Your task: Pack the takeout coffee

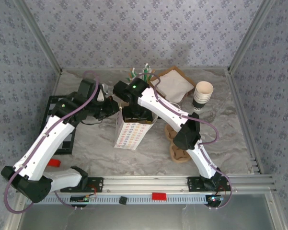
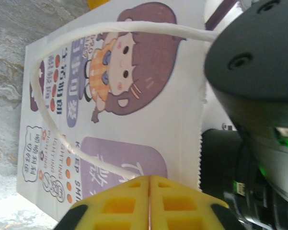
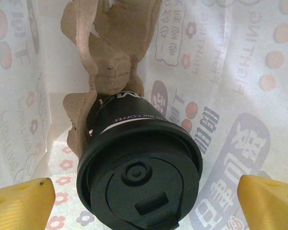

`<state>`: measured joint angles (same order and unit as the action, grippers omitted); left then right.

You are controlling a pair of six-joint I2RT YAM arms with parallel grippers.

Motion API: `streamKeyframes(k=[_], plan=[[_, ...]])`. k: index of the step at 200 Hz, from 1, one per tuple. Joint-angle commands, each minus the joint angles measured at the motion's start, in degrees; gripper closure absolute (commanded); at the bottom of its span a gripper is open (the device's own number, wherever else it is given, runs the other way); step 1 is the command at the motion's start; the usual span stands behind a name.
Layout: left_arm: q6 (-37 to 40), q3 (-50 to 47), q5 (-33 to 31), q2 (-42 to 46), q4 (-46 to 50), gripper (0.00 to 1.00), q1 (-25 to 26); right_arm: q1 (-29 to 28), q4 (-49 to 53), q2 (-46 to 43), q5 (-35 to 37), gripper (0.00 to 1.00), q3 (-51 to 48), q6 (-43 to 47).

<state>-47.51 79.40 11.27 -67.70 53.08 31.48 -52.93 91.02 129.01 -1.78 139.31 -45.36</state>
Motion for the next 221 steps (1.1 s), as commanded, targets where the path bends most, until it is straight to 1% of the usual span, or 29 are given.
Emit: streamKeyframes(k=[1,15,132,190,221], plan=[[0.9,-1.5,-1.5,1.1,2.0,0.96,-0.5,-0.3,2.3,0.8,1.8,0.0,2.1,0.6],[0.9,-2.6,-1.5,1.3,2.1,1.0,-0.8,-0.1,2.5,0.8,1.8,0.0,2.4,0.6],[0.2,-8.0,-0.6,2.1,0.8,1.0,-2.3,-0.7,3.9,0.9,3.0,0.0,4.8,0.5],[0.1,-7.0,-0.1,3.9,1.1,1.0,-2.4,-0.7,4.0,1.3,3.5,0.0,4.8,0.6],[0.5,-4.9,0.6,6.4,3.5,0.87,-2.9,-0.7,3.9,1.5,3.5,0.0,4.7,0.6]])
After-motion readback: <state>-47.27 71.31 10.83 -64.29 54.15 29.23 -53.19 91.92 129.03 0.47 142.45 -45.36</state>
